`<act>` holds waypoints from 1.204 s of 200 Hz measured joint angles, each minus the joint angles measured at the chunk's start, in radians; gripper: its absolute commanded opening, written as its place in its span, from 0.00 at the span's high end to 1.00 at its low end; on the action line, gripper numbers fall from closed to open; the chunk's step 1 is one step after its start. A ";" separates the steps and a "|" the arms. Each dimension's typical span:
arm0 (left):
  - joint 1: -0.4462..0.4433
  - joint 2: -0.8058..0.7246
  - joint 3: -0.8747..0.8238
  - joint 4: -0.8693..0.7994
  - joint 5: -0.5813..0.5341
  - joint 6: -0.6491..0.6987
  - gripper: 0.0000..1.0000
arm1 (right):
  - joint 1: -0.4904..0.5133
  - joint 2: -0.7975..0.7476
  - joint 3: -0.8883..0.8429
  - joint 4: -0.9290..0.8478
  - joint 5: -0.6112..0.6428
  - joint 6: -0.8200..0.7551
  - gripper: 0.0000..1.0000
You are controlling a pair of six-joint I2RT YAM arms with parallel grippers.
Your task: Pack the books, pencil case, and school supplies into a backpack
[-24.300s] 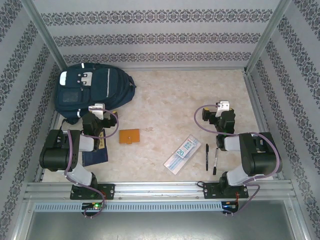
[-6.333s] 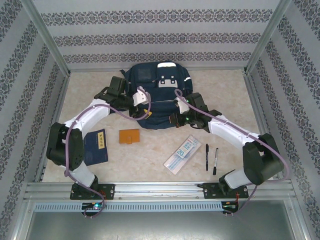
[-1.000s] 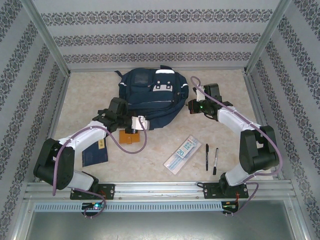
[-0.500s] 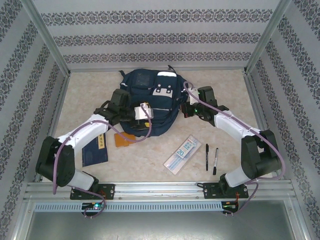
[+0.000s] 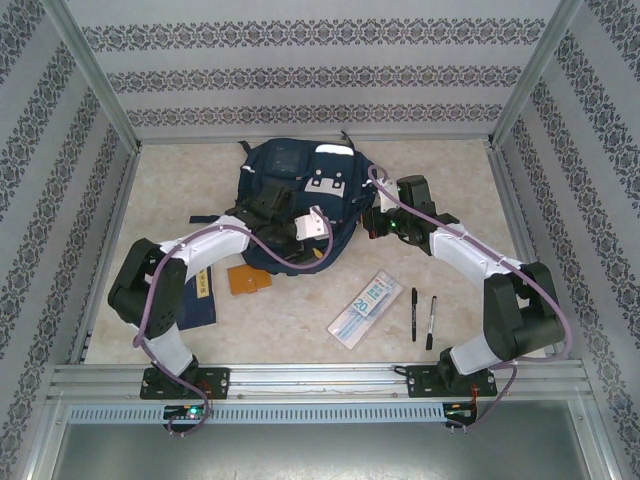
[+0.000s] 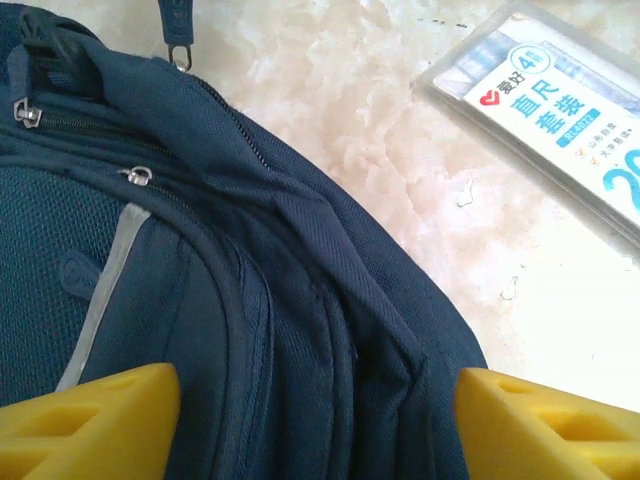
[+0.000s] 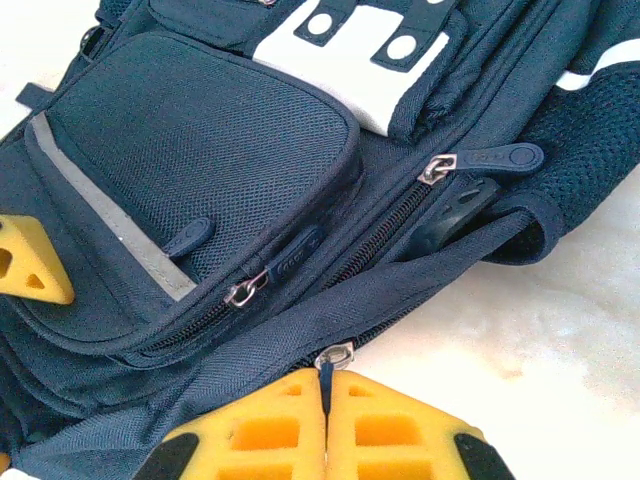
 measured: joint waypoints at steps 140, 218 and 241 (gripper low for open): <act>-0.166 0.129 0.154 -0.152 -0.401 -0.047 1.00 | -0.003 -0.011 -0.040 0.011 -0.009 -0.003 1.00; -0.150 -0.003 0.197 -0.221 -0.414 0.014 1.00 | -0.044 0.020 -0.026 -0.018 0.005 -0.104 1.00; -0.133 -0.058 0.203 -0.227 -0.397 0.061 1.00 | -0.051 0.082 0.030 -0.019 0.040 -0.090 1.00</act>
